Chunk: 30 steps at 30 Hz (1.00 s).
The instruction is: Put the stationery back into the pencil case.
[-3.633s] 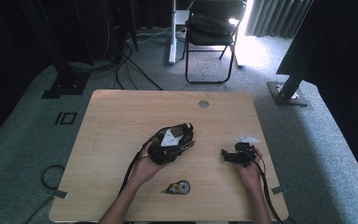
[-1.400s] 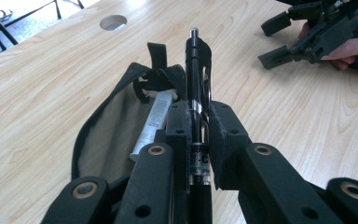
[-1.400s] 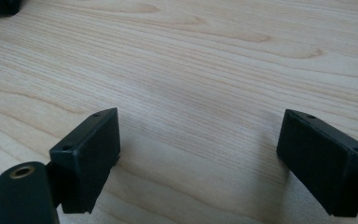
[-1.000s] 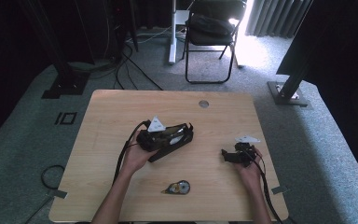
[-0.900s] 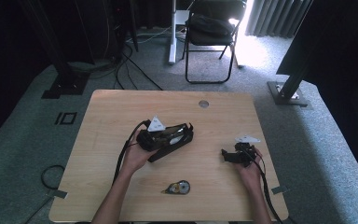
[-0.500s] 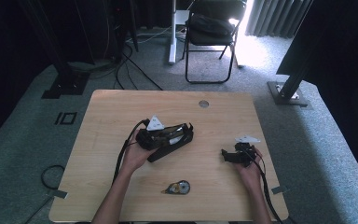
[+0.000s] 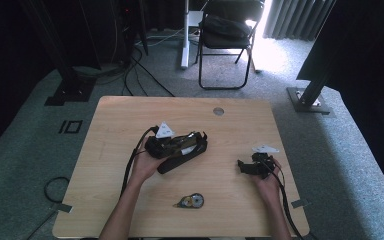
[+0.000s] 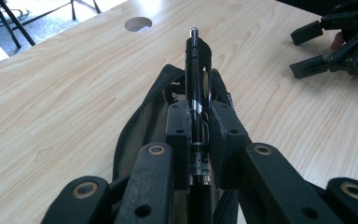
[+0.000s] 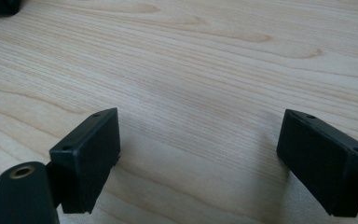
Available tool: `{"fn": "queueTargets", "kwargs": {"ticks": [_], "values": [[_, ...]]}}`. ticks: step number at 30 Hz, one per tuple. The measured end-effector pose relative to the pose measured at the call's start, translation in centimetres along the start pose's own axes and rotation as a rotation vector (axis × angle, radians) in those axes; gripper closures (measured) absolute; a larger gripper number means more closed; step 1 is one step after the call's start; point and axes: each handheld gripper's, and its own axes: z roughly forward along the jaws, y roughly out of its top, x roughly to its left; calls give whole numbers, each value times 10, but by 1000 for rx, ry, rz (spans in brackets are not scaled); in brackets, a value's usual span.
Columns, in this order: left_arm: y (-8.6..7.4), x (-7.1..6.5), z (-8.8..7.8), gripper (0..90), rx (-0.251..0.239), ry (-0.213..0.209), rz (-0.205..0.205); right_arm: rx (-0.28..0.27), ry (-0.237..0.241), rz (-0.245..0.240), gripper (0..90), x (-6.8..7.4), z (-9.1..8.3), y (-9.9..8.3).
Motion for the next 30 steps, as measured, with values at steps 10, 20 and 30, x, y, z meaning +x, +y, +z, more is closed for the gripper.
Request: {"fn": "queueTargets", "kwargs": {"ticks": [10, 20, 30], "values": [[-2, 3, 5, 795, 1, 10, 5, 0, 0, 0, 132, 0, 0, 0], [-4, 8, 10, 795, 5, 11, 9, 0, 0, 1, 132, 0, 0, 0], [-5, 11, 14, 795, 21, 11, 9, 0, 0, 1, 132, 0, 0, 0]]}}
